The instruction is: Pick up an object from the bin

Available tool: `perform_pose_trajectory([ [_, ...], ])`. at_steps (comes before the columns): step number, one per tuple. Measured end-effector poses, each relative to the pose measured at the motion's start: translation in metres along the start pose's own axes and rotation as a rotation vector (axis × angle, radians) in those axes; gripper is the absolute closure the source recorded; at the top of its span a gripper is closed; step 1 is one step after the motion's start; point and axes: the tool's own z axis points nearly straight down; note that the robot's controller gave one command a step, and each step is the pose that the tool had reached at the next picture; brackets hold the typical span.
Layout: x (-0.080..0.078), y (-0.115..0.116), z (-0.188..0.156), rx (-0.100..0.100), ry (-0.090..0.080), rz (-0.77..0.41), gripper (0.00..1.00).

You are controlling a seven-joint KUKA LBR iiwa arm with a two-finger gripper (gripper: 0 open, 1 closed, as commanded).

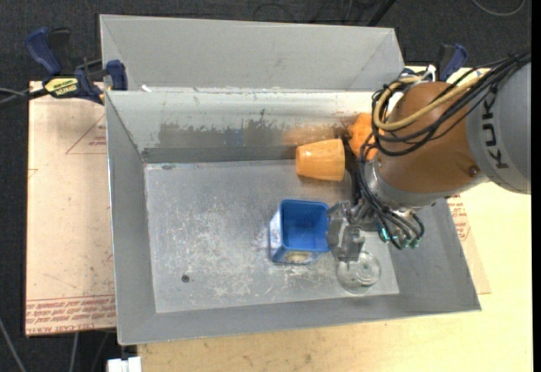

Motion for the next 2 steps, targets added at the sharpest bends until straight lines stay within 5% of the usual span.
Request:
perform_pose_trajectory([
  [1, -0.0157, 0.0052, 0.0295, -0.003, 0.004, -0.159, 0.00],
  [2, -0.0156, 0.0050, 0.0286, -0.002, 0.003, -0.159, 0.00],
])
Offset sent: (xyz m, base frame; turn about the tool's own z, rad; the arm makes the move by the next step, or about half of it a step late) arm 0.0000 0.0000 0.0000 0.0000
